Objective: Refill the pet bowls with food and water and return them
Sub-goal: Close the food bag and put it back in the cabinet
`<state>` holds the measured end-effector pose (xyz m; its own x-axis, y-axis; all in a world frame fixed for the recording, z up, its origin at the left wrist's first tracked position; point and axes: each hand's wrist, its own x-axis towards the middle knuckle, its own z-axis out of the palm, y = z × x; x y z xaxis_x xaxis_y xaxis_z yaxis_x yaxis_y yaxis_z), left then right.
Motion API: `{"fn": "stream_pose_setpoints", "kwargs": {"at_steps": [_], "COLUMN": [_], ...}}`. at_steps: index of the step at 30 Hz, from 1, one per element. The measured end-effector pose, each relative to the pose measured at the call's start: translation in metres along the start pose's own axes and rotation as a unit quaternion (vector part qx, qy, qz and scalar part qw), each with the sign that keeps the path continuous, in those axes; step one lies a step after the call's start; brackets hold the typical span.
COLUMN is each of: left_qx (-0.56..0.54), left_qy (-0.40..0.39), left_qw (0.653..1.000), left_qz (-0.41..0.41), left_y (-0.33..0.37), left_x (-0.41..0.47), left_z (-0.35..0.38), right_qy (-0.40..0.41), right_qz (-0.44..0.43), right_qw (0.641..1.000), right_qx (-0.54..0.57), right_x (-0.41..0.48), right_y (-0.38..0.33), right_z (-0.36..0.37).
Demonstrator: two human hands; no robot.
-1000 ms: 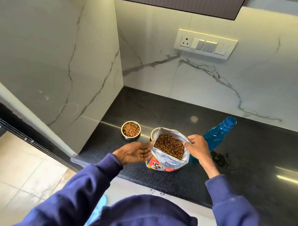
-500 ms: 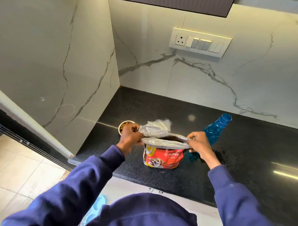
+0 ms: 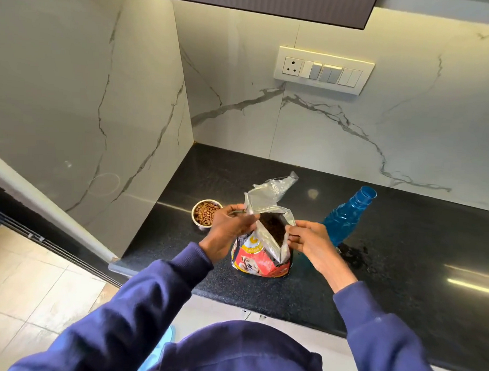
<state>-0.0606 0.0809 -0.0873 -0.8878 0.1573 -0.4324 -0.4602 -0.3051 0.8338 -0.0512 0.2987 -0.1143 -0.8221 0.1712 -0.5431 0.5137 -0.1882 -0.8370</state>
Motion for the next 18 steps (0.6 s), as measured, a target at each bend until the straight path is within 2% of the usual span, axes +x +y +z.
{"fn": "stream_pose_setpoints", "kwargs": {"at_steps": [2,4,5,7,9,12,15,18], "left_qx": [-0.015,0.092,0.177,0.354,0.472,0.580,0.653,0.720], "left_qy": [-0.023,-0.036,-0.042,-0.057,-0.084,-0.136,-0.122,-0.121], "left_qw": [0.999,0.990,0.971,0.896,0.812,0.710,0.630,0.546], "left_qz": [0.018,0.096,0.152,0.264,0.333,0.375,0.402,0.412], "left_y": [-0.005,-0.011,-0.014,-0.021,-0.027,-0.037,-0.038,-0.035], "left_x": [-0.001,0.001,0.002,0.007,0.014,0.022,0.029,0.036], "left_z": [0.004,-0.003,-0.009,-0.021,-0.029,-0.036,-0.040,-0.044], "right_qy": [-0.025,-0.046,-0.057,-0.069,-0.075,-0.088,-0.066,-0.068], "right_qz": [-0.039,-0.089,-0.119,-0.197,-0.267,-0.305,-0.347,-0.404], "right_qw": [0.998,0.995,0.991,0.973,0.932,0.875,0.802,0.702], "right_qx": [0.035,0.028,0.003,-0.102,-0.232,-0.365,-0.481,-0.582], "right_x": [-0.005,-0.009,-0.010,-0.011,-0.011,-0.005,0.006,0.013], "right_y": [0.004,0.011,0.015,0.027,0.040,0.053,0.057,0.049], "right_z": [0.002,-0.004,-0.009,-0.021,-0.027,-0.030,-0.032,-0.030]}}
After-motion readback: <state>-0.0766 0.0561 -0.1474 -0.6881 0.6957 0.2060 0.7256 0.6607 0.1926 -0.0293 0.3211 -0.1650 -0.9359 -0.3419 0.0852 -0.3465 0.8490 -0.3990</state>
